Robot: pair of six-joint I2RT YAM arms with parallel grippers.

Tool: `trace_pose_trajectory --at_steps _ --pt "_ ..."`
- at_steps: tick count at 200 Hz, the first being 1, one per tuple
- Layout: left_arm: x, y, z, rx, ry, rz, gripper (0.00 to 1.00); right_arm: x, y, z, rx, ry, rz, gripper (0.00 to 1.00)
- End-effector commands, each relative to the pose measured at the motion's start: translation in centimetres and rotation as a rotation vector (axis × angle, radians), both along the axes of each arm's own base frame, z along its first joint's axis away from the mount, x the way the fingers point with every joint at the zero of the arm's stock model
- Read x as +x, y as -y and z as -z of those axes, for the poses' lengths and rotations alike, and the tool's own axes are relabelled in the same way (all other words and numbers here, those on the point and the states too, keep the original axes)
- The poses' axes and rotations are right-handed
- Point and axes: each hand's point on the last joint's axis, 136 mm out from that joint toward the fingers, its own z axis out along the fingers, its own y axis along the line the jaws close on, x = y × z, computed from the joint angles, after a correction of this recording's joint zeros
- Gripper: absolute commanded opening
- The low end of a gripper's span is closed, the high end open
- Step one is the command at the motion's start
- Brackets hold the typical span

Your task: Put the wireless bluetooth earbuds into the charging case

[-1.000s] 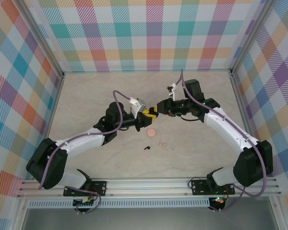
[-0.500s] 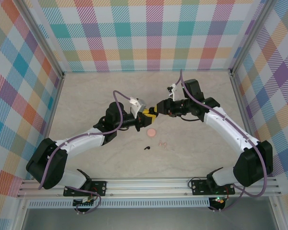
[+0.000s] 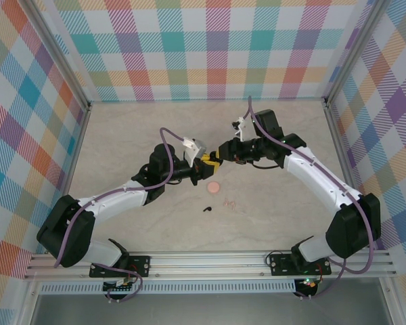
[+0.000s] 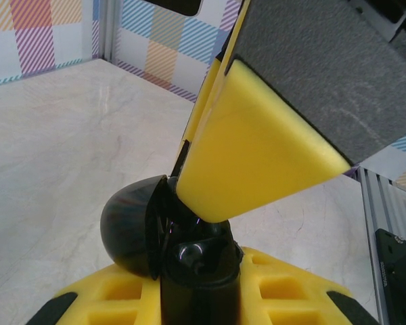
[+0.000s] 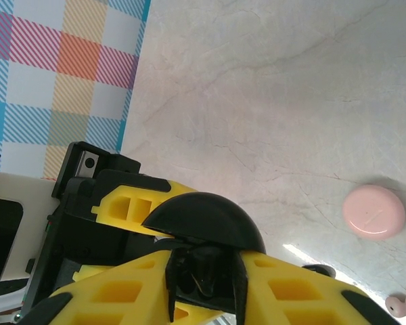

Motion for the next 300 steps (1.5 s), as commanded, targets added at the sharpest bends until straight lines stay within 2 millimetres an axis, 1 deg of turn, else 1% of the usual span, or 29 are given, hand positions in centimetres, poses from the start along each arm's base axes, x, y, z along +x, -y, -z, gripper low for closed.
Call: trace_pose_trajectory --at_steps 1,16,59,83,113,198,214,266,300 --pt "-0.2 0.6 -3.2 -0.046 0.087 0.014 0.17 -0.2 -0.1 -0.7 -0.020 0.017 -0.010 0.35" --pt "-0.2 0.6 -3.1 -0.042 0.088 0.009 0.17 -0.1 0.1 -0.9 -0.035 0.032 0.005 0.39" --pt "-0.1 0.3 -2.9 -0.026 0.089 -0.011 0.17 0.2 1.0 -1.8 -0.062 0.079 0.045 0.46" --pt "-0.2 0.3 -3.0 -0.025 0.096 -0.003 0.17 0.2 1.1 -1.9 -0.073 0.085 0.050 0.45" --pt "-0.7 0.6 -3.4 -0.038 0.104 0.033 0.17 0.3 0.9 -1.7 -0.066 0.075 0.037 0.43" --pt "-1.2 0.8 -4.1 -0.058 0.110 0.065 0.17 0.2 0.8 0.3 -0.122 0.015 0.029 0.41" --pt "-1.1 0.8 -3.9 -0.054 0.108 0.057 0.17 0.1 0.5 0.3 -0.121 0.014 0.020 0.41" --pt "-0.6 0.6 -3.1 -0.034 0.079 0.027 0.17 -0.3 0.3 -1.7 -0.079 0.068 0.003 0.45" --pt "-0.5 0.5 -2.8 -0.028 0.077 0.018 0.17 -0.4 0.7 -2.9 -0.067 0.123 0.022 0.47"
